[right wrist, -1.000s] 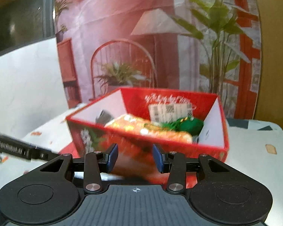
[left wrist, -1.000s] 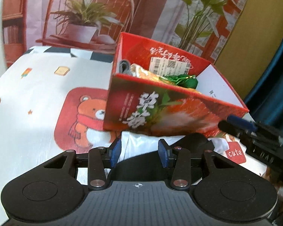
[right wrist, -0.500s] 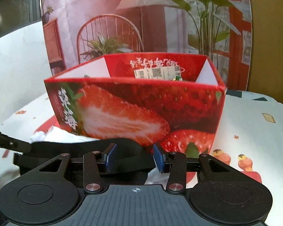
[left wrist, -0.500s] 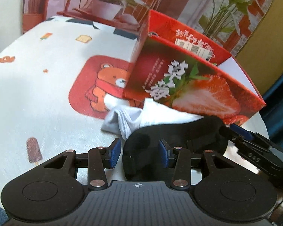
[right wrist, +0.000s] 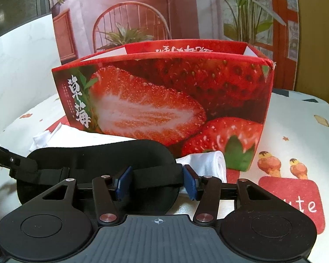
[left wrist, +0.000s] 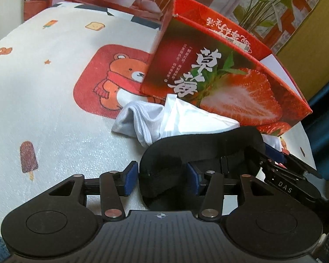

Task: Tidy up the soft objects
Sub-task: 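Close both grippers on the black eye mask strap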

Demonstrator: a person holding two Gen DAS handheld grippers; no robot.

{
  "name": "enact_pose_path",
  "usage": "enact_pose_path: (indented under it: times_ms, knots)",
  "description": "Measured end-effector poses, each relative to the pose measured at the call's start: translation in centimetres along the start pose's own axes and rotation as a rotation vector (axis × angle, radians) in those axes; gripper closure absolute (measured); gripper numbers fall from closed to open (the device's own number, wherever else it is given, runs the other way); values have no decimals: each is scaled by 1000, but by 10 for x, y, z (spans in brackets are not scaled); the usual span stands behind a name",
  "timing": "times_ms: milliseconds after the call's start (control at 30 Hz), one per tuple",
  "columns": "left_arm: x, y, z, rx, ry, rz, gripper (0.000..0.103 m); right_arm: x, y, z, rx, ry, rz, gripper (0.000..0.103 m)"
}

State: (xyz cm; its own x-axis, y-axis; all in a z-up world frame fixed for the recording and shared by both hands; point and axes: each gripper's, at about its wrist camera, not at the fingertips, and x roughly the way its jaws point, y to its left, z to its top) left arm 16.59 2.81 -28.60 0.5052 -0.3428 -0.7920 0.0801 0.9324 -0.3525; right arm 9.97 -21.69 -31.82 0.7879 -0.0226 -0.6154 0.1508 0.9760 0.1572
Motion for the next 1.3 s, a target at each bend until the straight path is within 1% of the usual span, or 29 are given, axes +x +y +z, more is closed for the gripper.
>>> enact_pose_path:
  times_ms: [67, 133, 233, 300, 333, 400, 433, 500, 767, 867, 1300]
  knots:
    - [1, 0, -1, -1, 4, -1, 46, 0, 0, 0, 2, 3, 1, 55]
    - [2, 0, -4, 3, 9, 14, 46, 0, 0, 0, 4, 5, 1, 55]
    - [3, -3, -6, 20, 11, 18, 48, 0, 0, 0, 4, 7, 0, 55]
    - [4, -7, -7, 46, 3, 36, 57, 0, 0, 0, 6, 8, 1, 55]
    - [5, -7, -6, 54, 3, 42, 64, -1, -1, 0, 9, 9, 2, 55]
    - [4, -7, -6, 60, -9, 47, 69, -1, -1, 0, 13, 10, 4, 55]
    - [4, -7, -6, 69, -16, 53, 74, 0, -2, 0, 15, 10, 5, 55]
    - [3, -7, -6, 83, -30, 62, 77, 0, -2, 0, 18, 11, 5, 55]
    - [5, -9, -2, 126, -66, 101, 78, 0, -2, 0, 21, 18, 12, 54]
    - [6, -6, -2, 115, -68, 97, 77, 0, -2, 0, 23, 21, 21, 52]
    - [7, -4, -4, 104, -73, 87, 75, 0, -1, 0, 24, 22, 22, 51]
